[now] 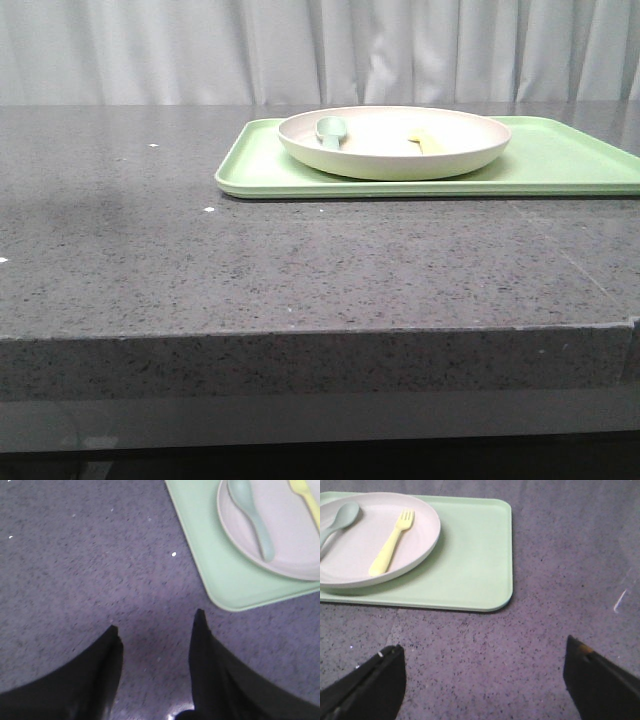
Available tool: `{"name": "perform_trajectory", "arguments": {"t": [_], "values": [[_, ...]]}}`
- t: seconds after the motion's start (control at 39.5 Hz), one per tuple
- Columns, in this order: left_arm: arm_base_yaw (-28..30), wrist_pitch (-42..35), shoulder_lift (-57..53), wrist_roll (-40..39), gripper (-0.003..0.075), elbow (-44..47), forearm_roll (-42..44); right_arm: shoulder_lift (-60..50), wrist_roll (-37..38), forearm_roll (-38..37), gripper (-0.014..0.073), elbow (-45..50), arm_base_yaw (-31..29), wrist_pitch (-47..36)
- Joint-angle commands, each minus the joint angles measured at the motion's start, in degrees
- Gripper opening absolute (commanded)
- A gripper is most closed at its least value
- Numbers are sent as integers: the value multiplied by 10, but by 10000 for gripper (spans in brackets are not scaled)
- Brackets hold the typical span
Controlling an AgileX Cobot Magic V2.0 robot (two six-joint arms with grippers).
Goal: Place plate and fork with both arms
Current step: 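Withdraw the left gripper and move the right gripper above the plate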
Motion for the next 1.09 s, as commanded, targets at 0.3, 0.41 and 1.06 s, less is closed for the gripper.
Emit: {"name": "perform_trajectory", "arguments": {"t": [0.3, 0.41, 1.06], "values": [[53, -85, -243, 106, 262, 250, -37, 3, -2, 2, 654, -21, 0, -14], [55, -84, -290, 137, 262, 283, -92, 3, -2, 7, 654, -21, 0, -16], [55, -84, -364, 137, 262, 319, -100, 196, -34, 66, 654, -286, 169, 215]]}}
